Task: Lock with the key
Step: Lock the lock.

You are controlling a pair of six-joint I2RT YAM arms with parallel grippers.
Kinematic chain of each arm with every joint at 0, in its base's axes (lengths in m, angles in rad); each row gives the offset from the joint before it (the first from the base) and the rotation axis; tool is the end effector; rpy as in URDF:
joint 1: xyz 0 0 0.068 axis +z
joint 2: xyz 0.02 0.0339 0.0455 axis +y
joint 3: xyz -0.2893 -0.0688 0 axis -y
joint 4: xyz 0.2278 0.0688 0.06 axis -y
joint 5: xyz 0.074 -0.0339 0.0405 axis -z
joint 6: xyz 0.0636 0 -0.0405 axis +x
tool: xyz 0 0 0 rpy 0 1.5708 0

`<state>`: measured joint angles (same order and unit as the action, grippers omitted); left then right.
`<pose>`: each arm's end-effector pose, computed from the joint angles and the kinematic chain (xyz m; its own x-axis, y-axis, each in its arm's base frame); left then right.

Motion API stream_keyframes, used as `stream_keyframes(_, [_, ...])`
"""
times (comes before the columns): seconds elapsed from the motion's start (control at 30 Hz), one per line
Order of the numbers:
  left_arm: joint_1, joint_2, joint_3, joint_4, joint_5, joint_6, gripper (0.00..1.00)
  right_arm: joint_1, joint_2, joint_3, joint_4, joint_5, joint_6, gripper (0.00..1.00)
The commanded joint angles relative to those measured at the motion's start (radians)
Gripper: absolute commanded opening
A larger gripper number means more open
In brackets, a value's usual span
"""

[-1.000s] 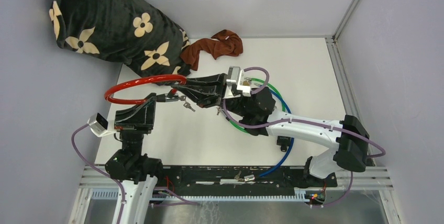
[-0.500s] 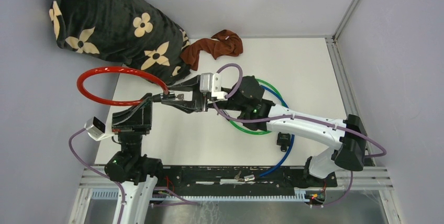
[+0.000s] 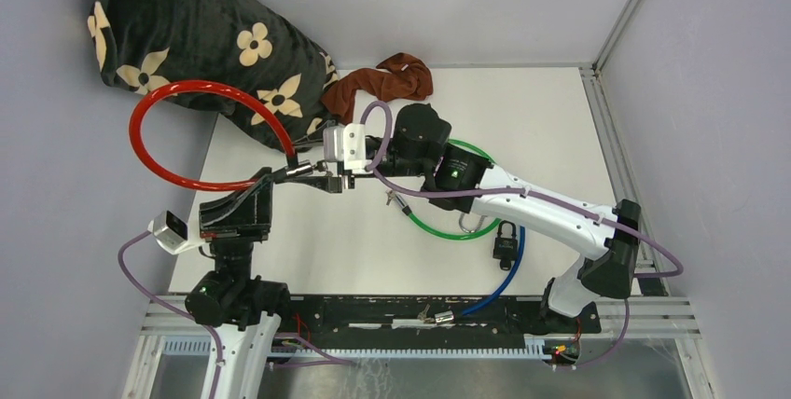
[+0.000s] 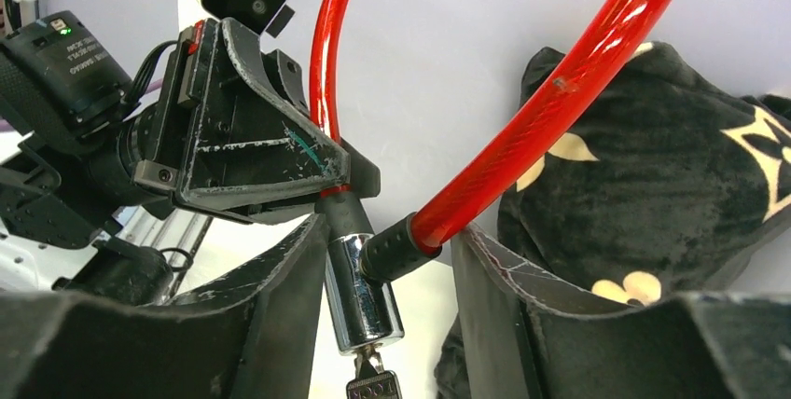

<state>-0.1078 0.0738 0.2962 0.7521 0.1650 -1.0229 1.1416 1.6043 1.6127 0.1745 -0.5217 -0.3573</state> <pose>0.0160 -0.0122 0.3567 0.2596 -0.8750 -0.4085 0.8053 0.4297 -0.4086 0.1310 0.3623 0.4880 0.4179 0.1846 -0.8895 -0.9031 -0.0216 -0.4288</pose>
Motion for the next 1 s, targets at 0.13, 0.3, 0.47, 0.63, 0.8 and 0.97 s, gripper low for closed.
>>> stream_keyframes(0.13, [0.005, -0.007, 0.025, 0.120, 0.074, 0.163, 0.02, -0.005, 0.038, 0.055, -0.157, -0.189, -0.056, 0.41])
stream_keyframes(0.3, [0.003, -0.007, 0.023, 0.145, 0.112, 0.278, 0.02, -0.005, 0.051, 0.073, -0.251, -0.239, -0.117, 0.43])
stream_keyframes(0.47, [0.003, -0.003, 0.023, 0.135, 0.166, 0.243, 0.02, -0.005, 0.073, 0.105, -0.305, -0.230, -0.138, 0.45])
stream_keyframes(0.63, [0.003, -0.004, 0.021, 0.119, 0.207, 0.202, 0.02, -0.005, 0.057, 0.080, -0.248, -0.179, -0.110, 0.15])
stream_keyframes(0.8, [0.002, -0.010, 0.024, 0.074, 0.254, 0.227, 0.02, -0.005, 0.018, 0.032, -0.210, -0.172, -0.101, 0.00])
stream_keyframes(0.97, [0.001, -0.008, 0.035, 0.063, 0.409, 0.307, 0.53, -0.006, 0.018, 0.034, -0.238, -0.215, -0.107, 0.00])
